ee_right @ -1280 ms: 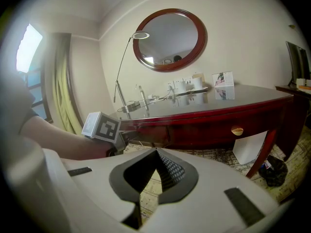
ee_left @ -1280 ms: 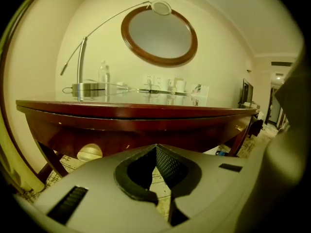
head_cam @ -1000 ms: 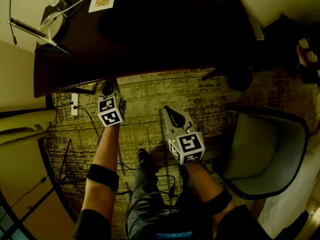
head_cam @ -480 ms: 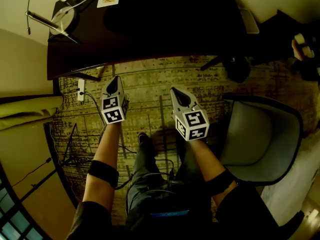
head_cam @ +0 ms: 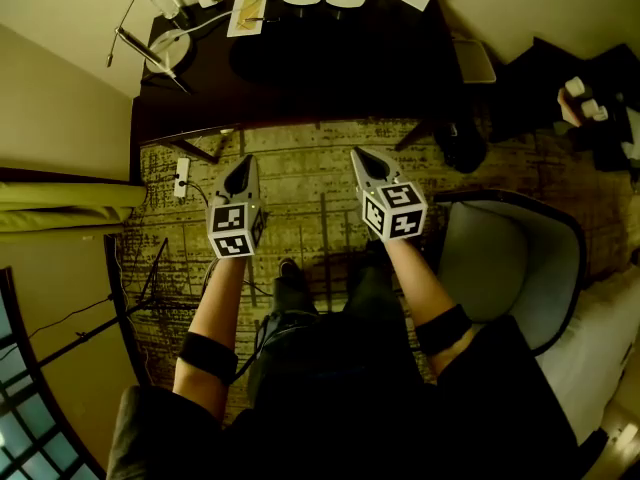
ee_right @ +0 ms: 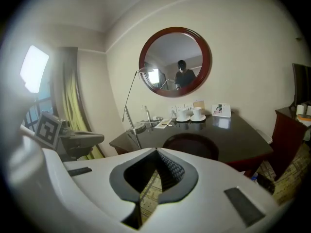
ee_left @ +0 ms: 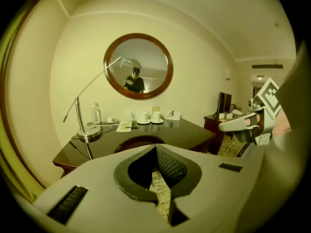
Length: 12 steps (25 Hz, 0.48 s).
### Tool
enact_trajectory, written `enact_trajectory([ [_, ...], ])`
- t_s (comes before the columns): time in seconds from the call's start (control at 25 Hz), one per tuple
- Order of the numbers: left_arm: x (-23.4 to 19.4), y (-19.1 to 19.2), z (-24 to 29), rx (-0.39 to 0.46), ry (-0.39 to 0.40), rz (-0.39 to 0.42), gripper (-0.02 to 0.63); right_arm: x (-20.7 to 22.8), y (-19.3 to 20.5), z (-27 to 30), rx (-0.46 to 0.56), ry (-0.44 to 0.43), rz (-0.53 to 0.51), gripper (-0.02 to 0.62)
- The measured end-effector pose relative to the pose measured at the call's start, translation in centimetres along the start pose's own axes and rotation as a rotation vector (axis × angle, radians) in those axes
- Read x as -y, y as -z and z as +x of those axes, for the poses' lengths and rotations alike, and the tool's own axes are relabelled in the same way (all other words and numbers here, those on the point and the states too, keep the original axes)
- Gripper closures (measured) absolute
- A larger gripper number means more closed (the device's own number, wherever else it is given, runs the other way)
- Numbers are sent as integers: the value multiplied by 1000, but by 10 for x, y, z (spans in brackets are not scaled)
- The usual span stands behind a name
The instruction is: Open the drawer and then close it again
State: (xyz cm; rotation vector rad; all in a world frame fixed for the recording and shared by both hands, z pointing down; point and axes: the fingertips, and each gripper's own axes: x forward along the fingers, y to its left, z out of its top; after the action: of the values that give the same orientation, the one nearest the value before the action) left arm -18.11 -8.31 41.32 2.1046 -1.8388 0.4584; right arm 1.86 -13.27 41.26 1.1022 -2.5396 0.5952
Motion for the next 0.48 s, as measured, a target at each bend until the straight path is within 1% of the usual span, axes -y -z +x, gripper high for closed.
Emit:
enact_trajectory([
  [0.08, 1, -15, -16, 18, -7, -5, 600, -4, -16, -6, 20, -11, -6, 595],
  [0.12, 3, -24, -24, 25, -4, -9, 601, -7, -23, -10, 24, -22, -27, 595],
  [0.2, 4, -40, -37, 47, -8, -16, 601, -12, -39, -16, 25, -50, -92, 595],
  [0.32, 9, -55, -52, 72, -8, -14, 600, -12, -59, -31, 8, -78, -181, 595],
  [0.4, 10, -58, -59, 80, -16, -16, 601, -2, -70, -44, 6, -64, -206, 595],
  [0.48, 12, -55, -64, 74, -21, -25, 601, 16, -76, -55, 20, -34, -199, 595],
])
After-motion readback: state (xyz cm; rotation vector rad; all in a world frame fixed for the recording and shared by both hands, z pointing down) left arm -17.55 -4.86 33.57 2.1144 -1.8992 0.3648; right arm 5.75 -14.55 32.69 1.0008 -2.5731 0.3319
